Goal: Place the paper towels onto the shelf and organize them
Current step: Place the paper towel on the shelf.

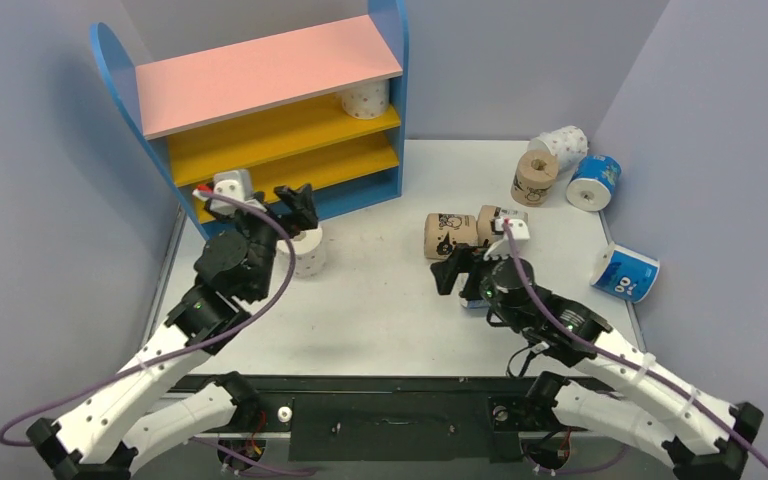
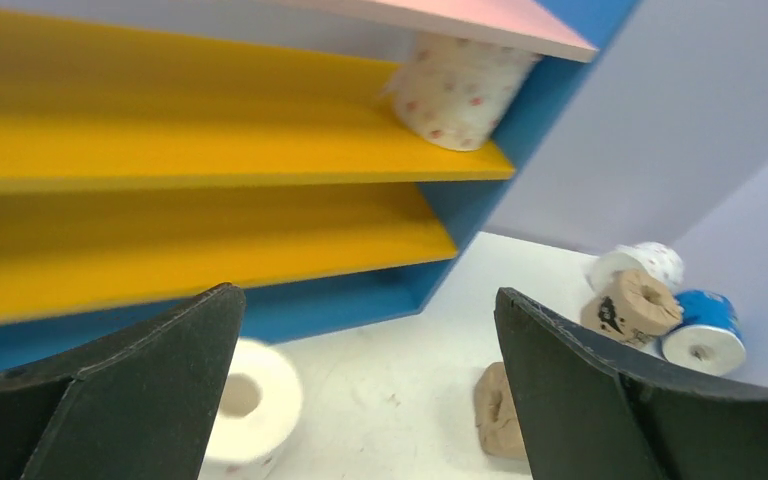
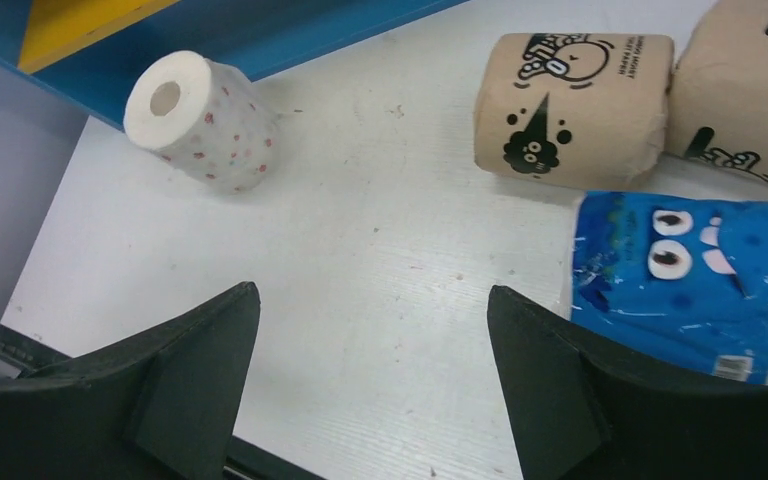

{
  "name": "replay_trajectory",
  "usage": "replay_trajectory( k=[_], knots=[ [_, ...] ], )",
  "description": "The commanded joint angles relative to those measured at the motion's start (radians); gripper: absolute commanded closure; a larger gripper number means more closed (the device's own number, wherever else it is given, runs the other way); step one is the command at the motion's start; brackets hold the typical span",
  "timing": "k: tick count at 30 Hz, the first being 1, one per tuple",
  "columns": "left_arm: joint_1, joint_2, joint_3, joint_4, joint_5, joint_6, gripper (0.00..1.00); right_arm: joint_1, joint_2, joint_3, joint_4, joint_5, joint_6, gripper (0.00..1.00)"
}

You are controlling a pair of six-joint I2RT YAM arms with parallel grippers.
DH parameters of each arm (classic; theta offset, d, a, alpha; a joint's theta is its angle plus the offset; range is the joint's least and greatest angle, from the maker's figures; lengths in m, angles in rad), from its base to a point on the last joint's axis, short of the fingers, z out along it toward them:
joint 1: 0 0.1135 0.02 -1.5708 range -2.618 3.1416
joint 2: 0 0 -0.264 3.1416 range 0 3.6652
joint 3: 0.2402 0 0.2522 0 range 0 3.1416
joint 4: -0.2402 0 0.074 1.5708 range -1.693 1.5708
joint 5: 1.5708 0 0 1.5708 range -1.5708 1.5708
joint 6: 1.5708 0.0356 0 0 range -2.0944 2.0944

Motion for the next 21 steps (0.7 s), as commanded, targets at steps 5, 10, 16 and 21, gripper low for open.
replay_trajectory(
  k=[5, 10, 16, 21],
  knots=[
    [-0.002, -0.114, 0.019, -0.69, -0.196, -0.345, 0.04, 0.199, 0.366, 0.244, 0.091, 0.293, 0.008, 0.17],
    [0.005, -0.08, 0.046, -0.877, -0.175, -0.467, 0.04, 0.204, 0.593, 0.367, 0.144, 0.252, 0.044, 0.15],
    [0.028, -0.165, -0.022, -0.891, -0.1, -0.487, 0.04, 0.091, 0.783, 0.444, 0.299, -0.085, 0.141, 0.15],
    [0.049, -0.3, -0.107, -0.908, -0.157, -0.548, 0.04, 0.087, 0.95, 0.617, 0.263, -0.152, 0.142, 0.15]
  ],
)
